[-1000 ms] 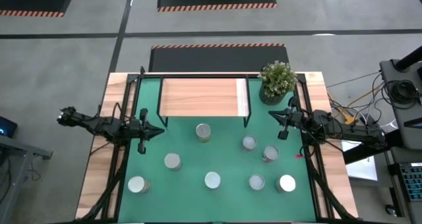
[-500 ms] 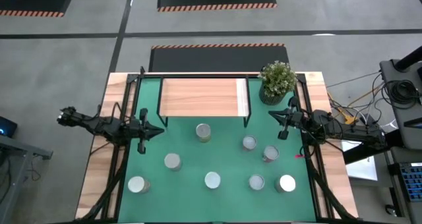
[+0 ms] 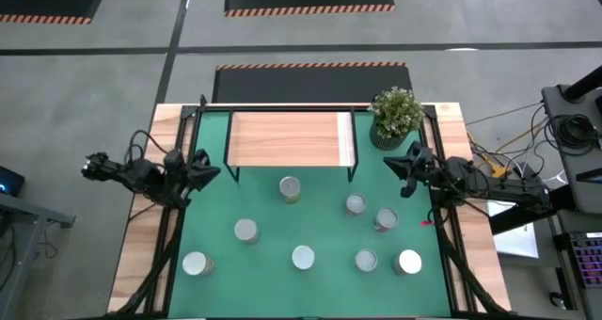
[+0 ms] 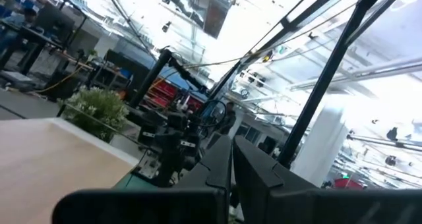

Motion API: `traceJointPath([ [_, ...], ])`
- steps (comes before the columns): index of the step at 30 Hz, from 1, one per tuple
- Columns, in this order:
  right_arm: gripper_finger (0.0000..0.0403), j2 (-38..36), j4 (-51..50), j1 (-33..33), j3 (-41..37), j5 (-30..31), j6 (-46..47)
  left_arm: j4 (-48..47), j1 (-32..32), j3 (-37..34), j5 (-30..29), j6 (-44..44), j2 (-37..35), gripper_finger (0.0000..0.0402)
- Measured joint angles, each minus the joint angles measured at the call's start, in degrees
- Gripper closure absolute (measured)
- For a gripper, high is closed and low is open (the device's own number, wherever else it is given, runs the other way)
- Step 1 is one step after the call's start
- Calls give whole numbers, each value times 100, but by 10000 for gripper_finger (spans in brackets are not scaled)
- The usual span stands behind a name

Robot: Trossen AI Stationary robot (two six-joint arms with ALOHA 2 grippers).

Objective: Pick and place cans onto a shelf
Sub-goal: Put the canned cherries on the shelf

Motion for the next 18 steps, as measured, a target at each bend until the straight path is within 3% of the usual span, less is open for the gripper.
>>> traceJointPath([
  [3, 394, 0, 147, 1, 0, 28, -118, 104, -3, 0, -88, 103, 1, 402],
  [10, 394, 0, 100, 2, 0, 197, -742, 247, 2, 0, -902, 103, 23, 402],
  [14, 394, 0, 157, 2, 0, 196, -687, 259, 2, 0, -811, -268, 163, 402],
  [18, 394, 0, 867, 2, 0, 197, -634, 747, 2, 0, -725, -380, 618, 402],
])
